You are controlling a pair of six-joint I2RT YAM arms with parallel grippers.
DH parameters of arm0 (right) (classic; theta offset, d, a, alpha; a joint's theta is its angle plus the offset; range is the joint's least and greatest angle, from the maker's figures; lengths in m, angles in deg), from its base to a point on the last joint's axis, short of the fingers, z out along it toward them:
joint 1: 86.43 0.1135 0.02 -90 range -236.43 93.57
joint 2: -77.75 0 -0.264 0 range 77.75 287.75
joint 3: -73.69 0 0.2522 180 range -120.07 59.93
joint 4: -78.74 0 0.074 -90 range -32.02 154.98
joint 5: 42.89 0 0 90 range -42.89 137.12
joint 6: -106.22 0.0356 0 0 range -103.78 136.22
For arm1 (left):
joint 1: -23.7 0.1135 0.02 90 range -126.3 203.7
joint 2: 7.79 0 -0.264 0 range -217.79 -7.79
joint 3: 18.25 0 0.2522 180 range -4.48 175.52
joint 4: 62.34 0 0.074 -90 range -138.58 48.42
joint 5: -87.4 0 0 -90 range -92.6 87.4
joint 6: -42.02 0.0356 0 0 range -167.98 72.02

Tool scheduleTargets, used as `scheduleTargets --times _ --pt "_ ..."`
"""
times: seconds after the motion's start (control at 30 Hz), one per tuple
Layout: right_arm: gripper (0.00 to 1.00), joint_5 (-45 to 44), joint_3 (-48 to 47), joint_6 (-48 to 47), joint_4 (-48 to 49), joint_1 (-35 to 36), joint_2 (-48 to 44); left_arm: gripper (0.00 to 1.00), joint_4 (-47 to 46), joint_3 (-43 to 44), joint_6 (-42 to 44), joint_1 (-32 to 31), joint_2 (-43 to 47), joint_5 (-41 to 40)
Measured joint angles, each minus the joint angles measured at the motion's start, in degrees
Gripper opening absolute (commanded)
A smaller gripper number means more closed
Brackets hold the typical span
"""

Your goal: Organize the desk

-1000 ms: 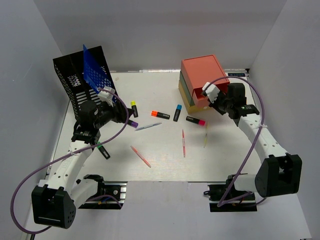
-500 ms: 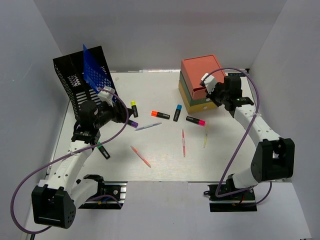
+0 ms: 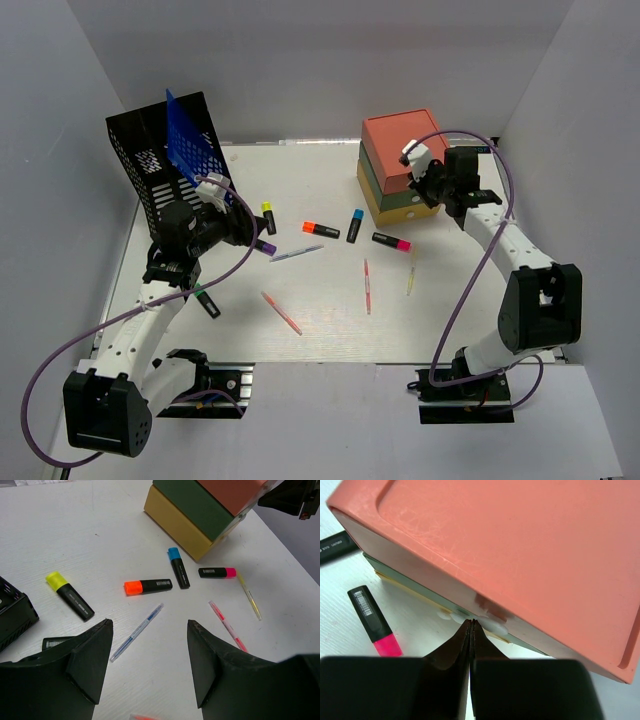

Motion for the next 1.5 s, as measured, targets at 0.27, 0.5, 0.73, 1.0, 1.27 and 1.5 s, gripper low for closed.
scheduleTargets --times 0.27,0.5,0.73,1.0,1.27,1.5 --pt "0.0 2.4 1.9 1.6 0.5 0.0 -2.8 0.7 0.0 0.0 0.0 0.0 -0.4 0.0" --pt "0.42 6.1 13.0 9.7 2.3 -0.5 -18.8 0.7 0.0 0.0 0.0 0.0 -0.7 0.0" --pt "0.6 10.6 16.6 23.5 3.8 -3.6 -19.6 0.7 0.1 0.0 0.0 0.0 -0.9 -0.1" --pt "0.62 17.9 17.5 38.5 8.1 -9.0 -14.7 0.7 0.1 0.0 0.0 0.0 -0.9 -0.3" --pt "0.62 20.7 20.1 50.8 18.6 -13.2 -8.5 0.71 0.0 0.0 0.0 0.0 -0.9 -0.2" --pt "0.61 21.2 19.5 56.8 24.7 -13.3 -0.6 0.71 0.0 0.0 0.0 0.0 -0.9 -0.2"
